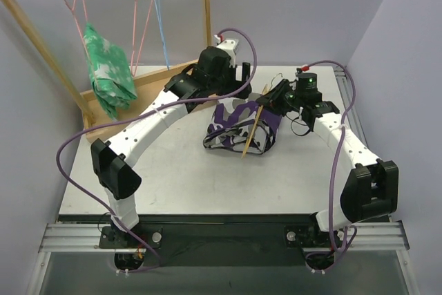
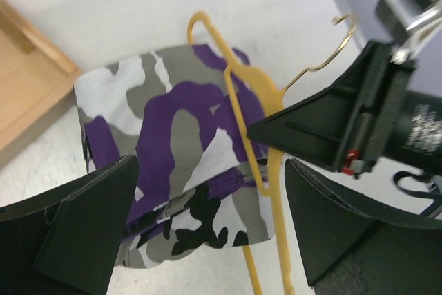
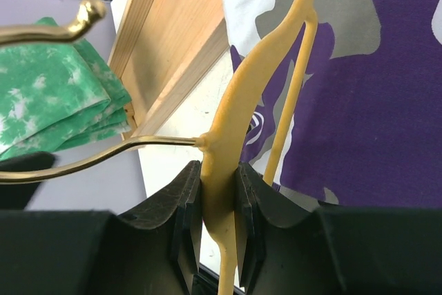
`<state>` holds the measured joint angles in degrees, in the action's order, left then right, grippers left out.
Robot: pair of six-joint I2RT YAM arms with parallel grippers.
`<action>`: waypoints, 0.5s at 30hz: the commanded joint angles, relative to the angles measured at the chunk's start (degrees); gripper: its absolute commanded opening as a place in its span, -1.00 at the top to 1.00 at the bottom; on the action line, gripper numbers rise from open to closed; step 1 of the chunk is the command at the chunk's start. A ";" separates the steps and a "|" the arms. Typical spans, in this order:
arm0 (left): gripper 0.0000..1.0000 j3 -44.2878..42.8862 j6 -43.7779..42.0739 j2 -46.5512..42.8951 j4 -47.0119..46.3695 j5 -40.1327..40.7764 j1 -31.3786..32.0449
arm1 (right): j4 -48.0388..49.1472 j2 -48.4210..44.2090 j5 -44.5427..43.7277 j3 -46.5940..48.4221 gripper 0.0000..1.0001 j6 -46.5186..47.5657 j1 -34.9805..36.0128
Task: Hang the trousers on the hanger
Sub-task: Place the hanger at the clothesline.
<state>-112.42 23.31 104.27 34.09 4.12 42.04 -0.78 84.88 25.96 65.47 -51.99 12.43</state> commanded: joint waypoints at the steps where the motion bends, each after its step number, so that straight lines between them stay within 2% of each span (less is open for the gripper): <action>1: -0.95 2.10 -1.51 -1.78 3.80 -0.78 3.92 | 1.65 -3.76 0.94 1.06 1.00 -0.22 -0.65; 9: -0.95 9.85 1.03 -5.04 1.60 -5.61 9.46 | 1.04 -3.23 0.50 1.68 1.00 0.39 -1.00; 15: -0.95 9.77 1.74 -4.25 4.05 -4.91 10.08 | 1.04 -3.06 0.50 2.38 1.00 0.22 -1.18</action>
<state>-101.56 23.83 103.18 37.39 -0.73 52.34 -1.56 83.88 25.91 65.47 -51.77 11.60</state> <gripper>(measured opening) 0.975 0.208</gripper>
